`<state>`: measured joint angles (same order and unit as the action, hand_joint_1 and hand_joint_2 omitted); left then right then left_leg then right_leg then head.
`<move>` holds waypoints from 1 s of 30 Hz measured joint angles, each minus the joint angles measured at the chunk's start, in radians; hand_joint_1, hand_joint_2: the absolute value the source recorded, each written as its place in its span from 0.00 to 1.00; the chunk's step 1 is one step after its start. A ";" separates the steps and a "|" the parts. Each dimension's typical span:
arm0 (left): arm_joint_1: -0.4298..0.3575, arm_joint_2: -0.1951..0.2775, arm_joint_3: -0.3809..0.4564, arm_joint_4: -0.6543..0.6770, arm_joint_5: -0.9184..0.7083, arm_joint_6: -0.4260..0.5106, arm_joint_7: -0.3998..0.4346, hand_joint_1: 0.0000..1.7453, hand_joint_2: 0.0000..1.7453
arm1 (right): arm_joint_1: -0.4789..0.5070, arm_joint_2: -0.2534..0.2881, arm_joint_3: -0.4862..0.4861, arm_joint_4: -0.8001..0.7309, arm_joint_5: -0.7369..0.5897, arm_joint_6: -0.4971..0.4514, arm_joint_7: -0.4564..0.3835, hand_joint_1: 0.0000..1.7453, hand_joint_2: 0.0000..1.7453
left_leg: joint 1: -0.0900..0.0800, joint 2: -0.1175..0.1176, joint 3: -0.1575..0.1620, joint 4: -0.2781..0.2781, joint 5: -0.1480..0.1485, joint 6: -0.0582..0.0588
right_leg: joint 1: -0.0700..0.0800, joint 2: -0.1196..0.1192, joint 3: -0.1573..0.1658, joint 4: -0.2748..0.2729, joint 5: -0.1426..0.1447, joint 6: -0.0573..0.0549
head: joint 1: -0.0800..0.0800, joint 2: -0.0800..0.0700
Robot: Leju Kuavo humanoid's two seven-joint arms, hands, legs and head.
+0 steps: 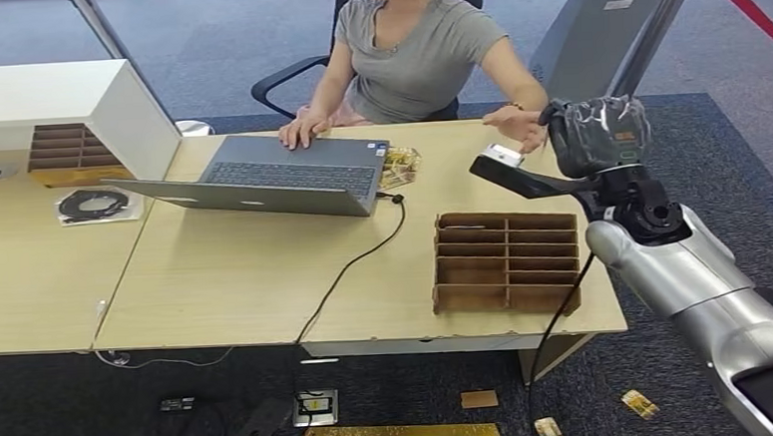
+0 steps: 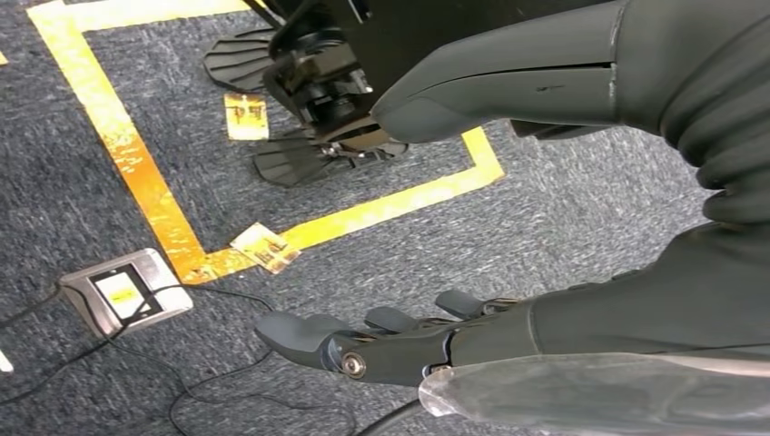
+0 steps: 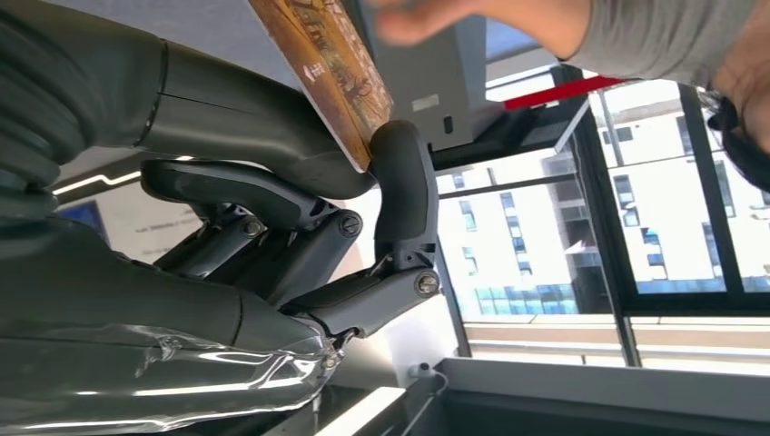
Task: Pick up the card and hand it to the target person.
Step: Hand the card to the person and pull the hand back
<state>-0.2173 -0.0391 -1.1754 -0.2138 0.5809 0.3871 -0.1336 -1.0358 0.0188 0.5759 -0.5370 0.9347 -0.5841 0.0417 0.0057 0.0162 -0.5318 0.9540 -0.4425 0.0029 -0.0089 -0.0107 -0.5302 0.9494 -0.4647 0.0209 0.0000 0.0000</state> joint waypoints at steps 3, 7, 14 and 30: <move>0.004 -0.004 0.003 0.001 0.004 0.006 0.001 0.00 1.00 | -0.023 0.049 -0.078 0.066 -0.161 -0.011 -0.068 1.00 1.00 | 0.000 -0.001 0.000 0.000 0.000 0.000 | 0.000 -0.001 0.000 0.000 0.000 0.000 | 0.000 0.000; 0.009 -0.007 0.008 0.002 0.013 0.015 0.005 0.00 1.00 | -0.037 0.094 -0.183 0.137 -0.390 -0.010 -0.170 1.00 1.00 | 0.000 -0.004 -0.001 0.000 0.000 0.000 | 0.000 -0.004 0.000 0.000 -0.001 0.000 | 0.000 0.000; 0.022 -0.010 0.021 0.001 0.027 0.023 0.005 0.00 1.00 | -0.028 0.107 -0.153 0.171 -0.393 -0.050 -0.176 1.00 1.00 | 0.000 -0.004 0.000 0.000 0.000 0.000 | 0.000 -0.004 0.001 -0.001 -0.001 0.000 | 0.000 0.000; 0.027 -0.013 0.033 0.001 0.041 0.043 -0.016 0.00 1.00 | -0.045 0.084 -0.034 0.079 -0.387 -0.033 -0.184 0.00 1.00 | 0.000 -0.006 -0.003 0.002 0.000 0.000 | 0.000 -0.005 -0.002 0.001 -0.002 0.000 | 0.000 0.000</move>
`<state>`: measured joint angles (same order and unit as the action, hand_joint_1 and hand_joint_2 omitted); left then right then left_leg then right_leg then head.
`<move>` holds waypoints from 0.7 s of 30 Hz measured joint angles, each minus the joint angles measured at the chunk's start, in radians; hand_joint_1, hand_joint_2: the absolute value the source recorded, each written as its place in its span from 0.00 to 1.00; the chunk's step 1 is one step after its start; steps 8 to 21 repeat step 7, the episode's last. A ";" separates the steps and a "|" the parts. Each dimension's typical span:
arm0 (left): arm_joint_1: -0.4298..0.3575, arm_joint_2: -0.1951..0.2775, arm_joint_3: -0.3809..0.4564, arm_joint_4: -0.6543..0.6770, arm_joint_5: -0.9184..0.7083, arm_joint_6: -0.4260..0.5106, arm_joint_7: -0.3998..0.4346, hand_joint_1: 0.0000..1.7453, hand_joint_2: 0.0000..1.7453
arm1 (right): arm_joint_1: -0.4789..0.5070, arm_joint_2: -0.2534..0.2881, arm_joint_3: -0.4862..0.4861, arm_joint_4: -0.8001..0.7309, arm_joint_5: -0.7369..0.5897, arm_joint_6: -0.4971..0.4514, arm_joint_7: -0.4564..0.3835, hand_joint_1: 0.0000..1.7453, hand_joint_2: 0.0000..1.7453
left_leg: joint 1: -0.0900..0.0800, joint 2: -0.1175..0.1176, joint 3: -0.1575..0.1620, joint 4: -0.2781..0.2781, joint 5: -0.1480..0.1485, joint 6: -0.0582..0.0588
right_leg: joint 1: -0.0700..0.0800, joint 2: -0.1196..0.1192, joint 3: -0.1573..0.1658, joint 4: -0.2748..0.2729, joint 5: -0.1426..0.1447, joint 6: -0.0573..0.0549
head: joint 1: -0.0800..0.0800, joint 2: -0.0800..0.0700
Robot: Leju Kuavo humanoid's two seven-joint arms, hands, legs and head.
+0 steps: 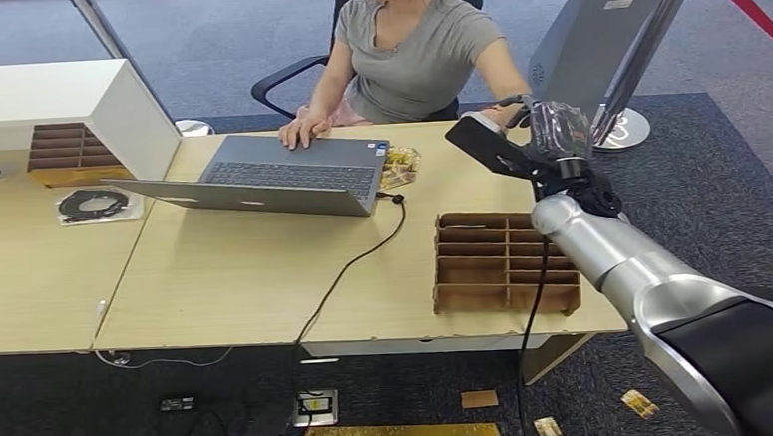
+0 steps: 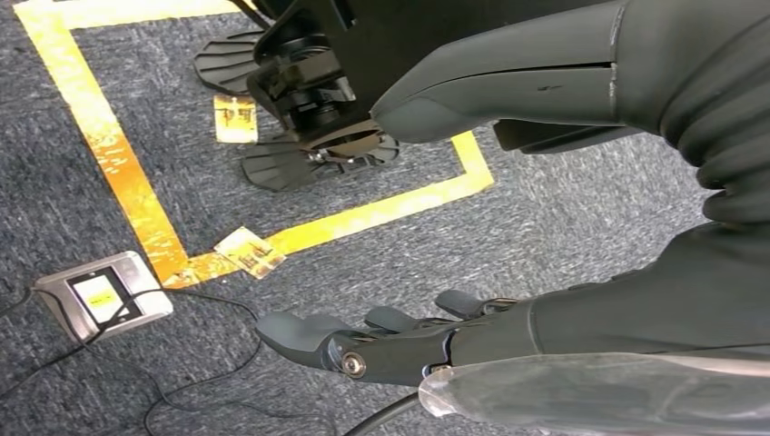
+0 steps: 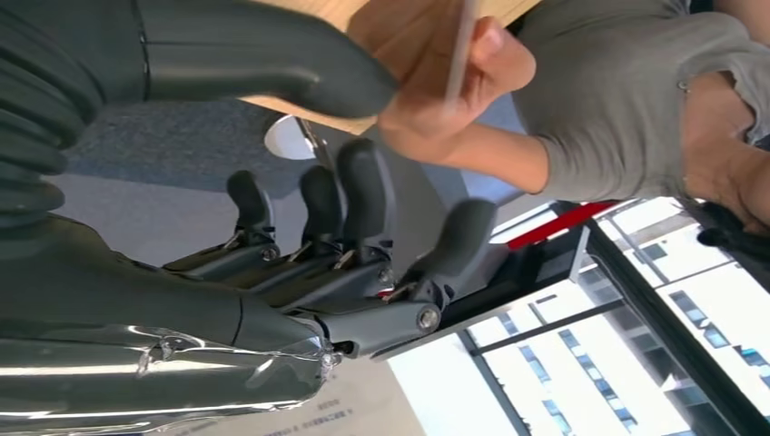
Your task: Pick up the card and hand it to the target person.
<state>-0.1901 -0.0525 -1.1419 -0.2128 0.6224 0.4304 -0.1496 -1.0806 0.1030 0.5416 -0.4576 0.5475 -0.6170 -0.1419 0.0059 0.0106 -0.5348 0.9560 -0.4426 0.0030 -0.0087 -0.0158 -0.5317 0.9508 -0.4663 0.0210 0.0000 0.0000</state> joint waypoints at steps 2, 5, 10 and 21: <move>0.004 0.000 0.007 0.000 0.007 0.007 -0.001 0.00 1.00 | 0.010 -0.008 0.011 -0.055 -0.015 0.020 -0.017 0.00 1.00 | 0.000 0.000 0.000 0.000 0.000 0.000 | 0.000 -0.001 0.000 0.000 0.000 0.000 | 0.000 0.000; 0.015 0.002 0.020 -0.001 0.021 0.018 -0.002 0.00 1.00 | 0.056 -0.045 0.037 -0.215 -0.045 0.044 -0.018 0.00 1.00 | 0.000 0.000 0.000 0.000 0.000 0.000 | 0.000 -0.001 0.000 -0.001 0.000 0.000 | 0.000 0.000; 0.021 0.003 0.027 -0.003 0.028 0.024 -0.002 0.00 1.00 | 0.099 -0.083 0.054 -0.345 -0.074 0.066 -0.001 0.00 1.00 | 0.000 0.000 0.000 -0.001 0.000 0.000 | 0.000 -0.001 0.000 -0.001 0.000 0.000 | 0.000 0.000; 0.021 0.003 0.027 -0.003 0.028 0.024 -0.002 0.00 1.00 | 0.099 -0.083 0.054 -0.345 -0.074 0.066 -0.001 0.00 1.00 | 0.000 0.000 0.000 -0.001 0.000 0.000 | 0.000 -0.001 0.000 -0.001 0.000 0.000 | 0.000 0.000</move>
